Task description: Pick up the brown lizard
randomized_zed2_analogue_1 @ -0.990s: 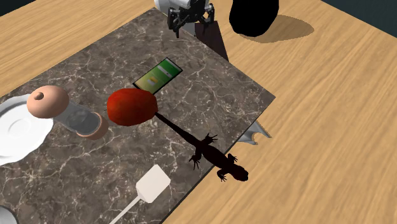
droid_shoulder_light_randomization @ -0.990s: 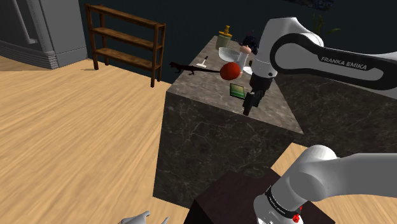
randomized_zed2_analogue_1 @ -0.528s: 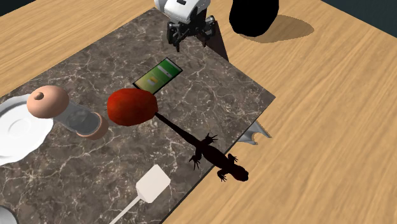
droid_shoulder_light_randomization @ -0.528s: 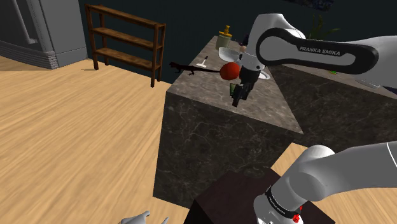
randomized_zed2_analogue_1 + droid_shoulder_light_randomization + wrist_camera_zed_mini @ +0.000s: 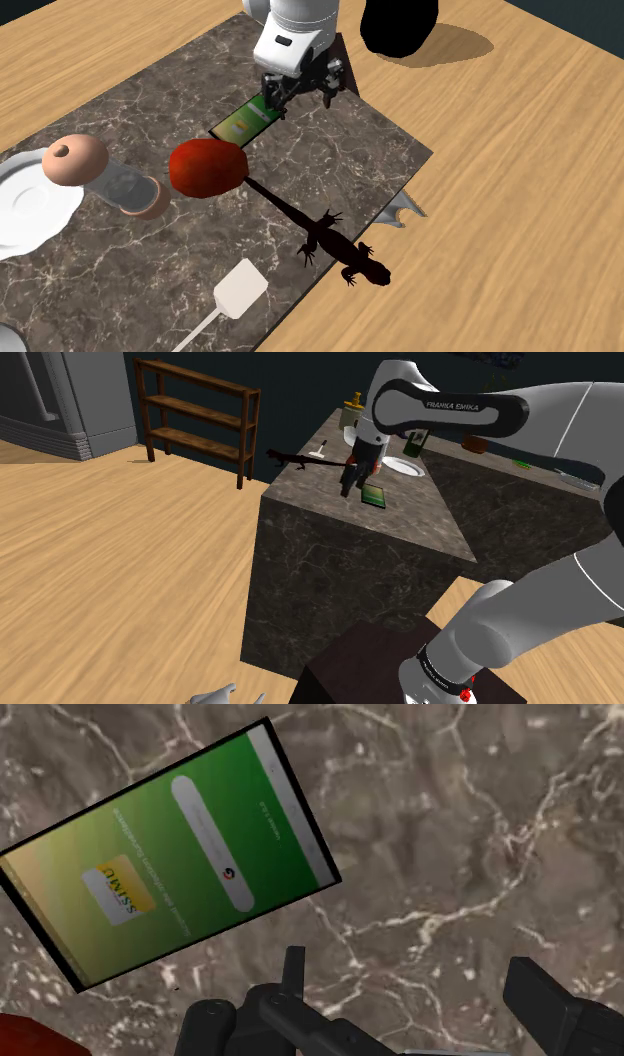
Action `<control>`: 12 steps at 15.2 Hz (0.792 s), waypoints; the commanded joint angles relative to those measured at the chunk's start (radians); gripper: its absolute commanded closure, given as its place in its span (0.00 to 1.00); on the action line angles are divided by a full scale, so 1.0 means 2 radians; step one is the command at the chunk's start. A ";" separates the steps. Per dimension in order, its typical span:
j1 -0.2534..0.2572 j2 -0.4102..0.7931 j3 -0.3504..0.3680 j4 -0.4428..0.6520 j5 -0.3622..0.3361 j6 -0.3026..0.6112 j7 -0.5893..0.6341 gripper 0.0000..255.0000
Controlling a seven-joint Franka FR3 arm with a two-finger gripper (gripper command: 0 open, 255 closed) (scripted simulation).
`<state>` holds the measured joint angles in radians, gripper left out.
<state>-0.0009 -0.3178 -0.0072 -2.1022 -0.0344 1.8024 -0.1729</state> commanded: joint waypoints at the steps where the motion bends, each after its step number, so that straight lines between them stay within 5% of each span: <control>1: -0.001 0.037 -0.006 0.037 0.004 0.009 -0.012 0.00; 12: -0.005 0.227 -0.017 0.277 0.042 0.006 -0.057 0.00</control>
<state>-0.0088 0.0912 -0.0394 -1.6100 0.0404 1.8217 -0.2773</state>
